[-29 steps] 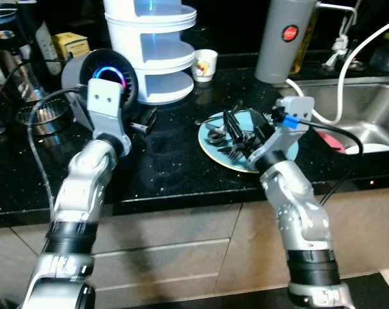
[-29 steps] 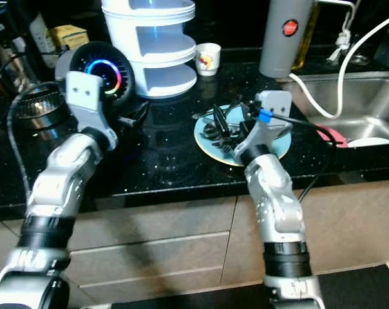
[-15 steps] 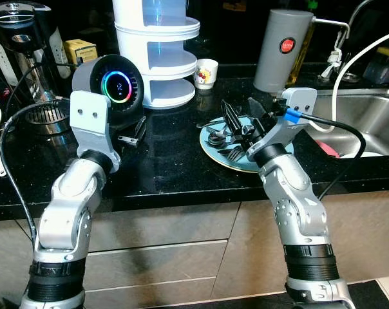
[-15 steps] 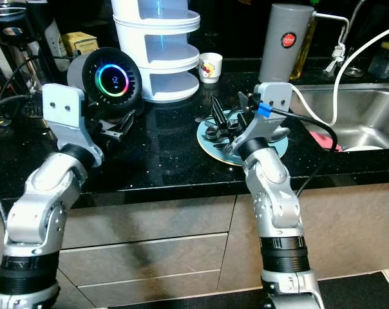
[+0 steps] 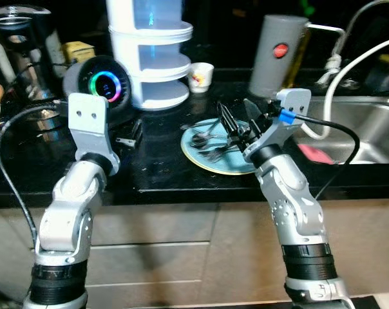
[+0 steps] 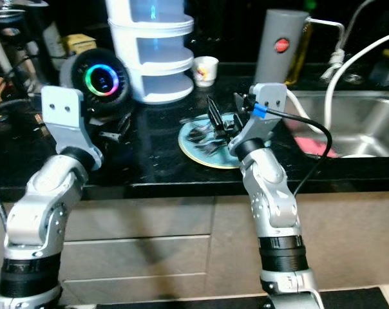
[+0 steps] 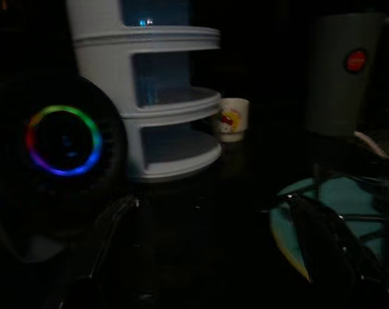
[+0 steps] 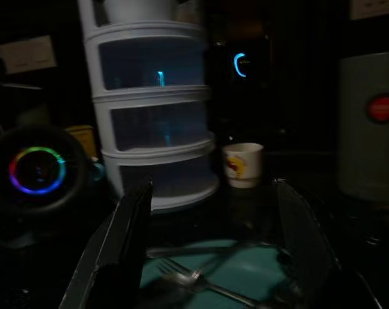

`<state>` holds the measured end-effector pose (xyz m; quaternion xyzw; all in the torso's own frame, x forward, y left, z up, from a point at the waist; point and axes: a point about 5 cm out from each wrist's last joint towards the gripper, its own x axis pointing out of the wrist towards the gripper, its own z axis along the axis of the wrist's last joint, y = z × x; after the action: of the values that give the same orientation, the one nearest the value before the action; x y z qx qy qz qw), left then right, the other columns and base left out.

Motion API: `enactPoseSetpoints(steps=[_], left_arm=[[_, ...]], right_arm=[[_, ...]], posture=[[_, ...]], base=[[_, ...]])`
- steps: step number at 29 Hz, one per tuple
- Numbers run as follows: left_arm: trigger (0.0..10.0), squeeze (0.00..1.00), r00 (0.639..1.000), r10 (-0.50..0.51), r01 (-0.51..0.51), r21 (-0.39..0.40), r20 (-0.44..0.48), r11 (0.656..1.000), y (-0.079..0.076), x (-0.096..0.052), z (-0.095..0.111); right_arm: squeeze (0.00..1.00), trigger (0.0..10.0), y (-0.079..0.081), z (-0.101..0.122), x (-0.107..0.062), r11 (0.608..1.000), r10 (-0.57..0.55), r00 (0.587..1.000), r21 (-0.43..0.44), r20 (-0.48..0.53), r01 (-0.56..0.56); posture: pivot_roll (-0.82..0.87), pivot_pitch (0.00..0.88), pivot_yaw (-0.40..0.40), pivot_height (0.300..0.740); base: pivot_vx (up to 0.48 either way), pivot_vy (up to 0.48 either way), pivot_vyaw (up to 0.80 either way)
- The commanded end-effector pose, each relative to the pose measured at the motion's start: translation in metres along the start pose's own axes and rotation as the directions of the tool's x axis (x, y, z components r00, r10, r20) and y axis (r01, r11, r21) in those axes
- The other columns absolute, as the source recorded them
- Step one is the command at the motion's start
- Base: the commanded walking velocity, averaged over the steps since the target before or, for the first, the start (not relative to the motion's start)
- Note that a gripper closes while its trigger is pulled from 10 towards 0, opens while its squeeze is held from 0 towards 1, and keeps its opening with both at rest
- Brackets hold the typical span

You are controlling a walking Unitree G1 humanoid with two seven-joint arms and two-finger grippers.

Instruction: Kitchen organization

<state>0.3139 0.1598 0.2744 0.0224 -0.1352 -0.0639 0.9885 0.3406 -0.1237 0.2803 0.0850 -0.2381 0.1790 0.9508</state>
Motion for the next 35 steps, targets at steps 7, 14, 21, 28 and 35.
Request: enactPoseSetpoints(steps=[7, 14, 21, 28, 35], left_arm=[[10.0, 0.00, 1.000, 0.013, -0.013, -0.002, -0.013, 1.000, 0.0030, -0.0010, 0.0007], [10.0, 0.00, 1.000, 0.020, -0.020, -0.001, -0.023, 1.000, 0.0033, -0.0021, -0.0006], [10.0, 0.00, 0.999, 0.029, -0.029, -0.007, -0.030, 1.000, 0.0054, -0.0030, -0.0015], [10.0, 0.00, 0.999, 0.033, -0.034, -0.014, -0.033, 0.999, 0.0059, -0.0042, -0.0017], [10.0, 0.00, 0.998, 0.018, -0.025, -0.126, -0.054, 0.992, 0.0050, -0.0049, -0.0028]], right_arm=[[0.00, 10.0, 0.0002, -0.0031, -0.0015, 1.000, 0.005, 1.000, 0.000, -0.012, -0.005], [0.00, 10.0, -0.0003, -0.0033, -0.0010, 1.000, 0.009, 1.000, -0.001, -0.016, -0.009], [0.00, 10.0, -0.0001, -0.0038, -0.0006, 1.000, 0.013, 1.000, -0.002, -0.022, -0.013], [0.00, 10.0, -0.0002, -0.0044, -0.0003, 1.000, 0.016, 0.999, -0.002, -0.027, -0.016], [0.00, 10.0, 0.0004, -0.0052, 0.0001, 1.000, 0.019, 0.999, 0.000, -0.033, -0.019]], posture=[[0.00, 0.047, -0.012, 0.740], [0.00, 0.051, -0.017, 0.740], [-0.01, 0.056, -0.021, 0.740], [-0.01, 0.061, -0.026, 0.740], [-0.01, 0.068, -0.030, 0.740]], base=[[0.000, -0.369, 0.00], [0.000, -0.370, 0.00], [0.000, -0.369, 0.00], [0.000, -0.369, 0.00], [0.000, -0.075, 0.00]])
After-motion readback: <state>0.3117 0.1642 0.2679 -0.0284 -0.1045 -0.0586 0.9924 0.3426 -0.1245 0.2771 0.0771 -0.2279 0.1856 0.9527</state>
